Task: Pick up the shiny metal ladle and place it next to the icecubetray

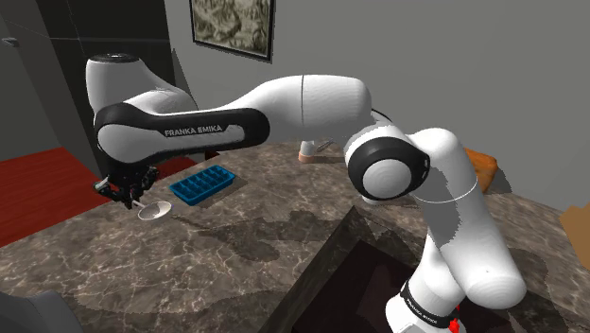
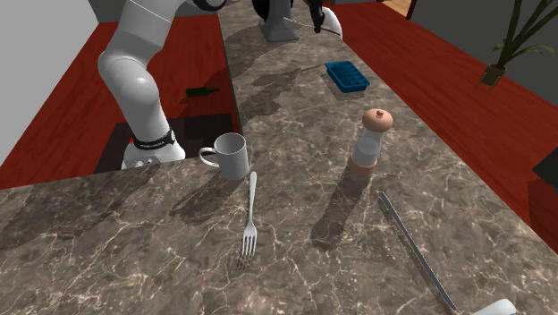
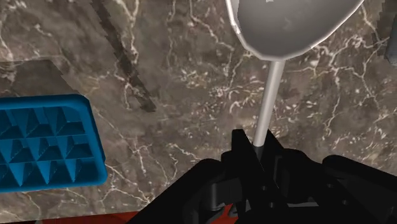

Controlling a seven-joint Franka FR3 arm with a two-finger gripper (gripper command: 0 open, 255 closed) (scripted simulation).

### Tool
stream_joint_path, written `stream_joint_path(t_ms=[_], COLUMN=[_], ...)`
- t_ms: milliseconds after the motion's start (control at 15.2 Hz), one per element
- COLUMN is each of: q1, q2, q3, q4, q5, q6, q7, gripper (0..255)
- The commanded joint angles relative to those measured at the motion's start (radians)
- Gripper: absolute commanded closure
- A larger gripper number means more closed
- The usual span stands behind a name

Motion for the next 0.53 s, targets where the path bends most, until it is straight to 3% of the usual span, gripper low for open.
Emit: stream_joint_path(t_ms=[0,462], q1=[0.003,0.002], q2=[0.019,0.028], q3=[0.000,-0.001], q4=[0.006,-0.073], q5=[-0.001,-0.002], q6=[0.014,0.101], q7=[0.004,0.006], gripper=[255,255])
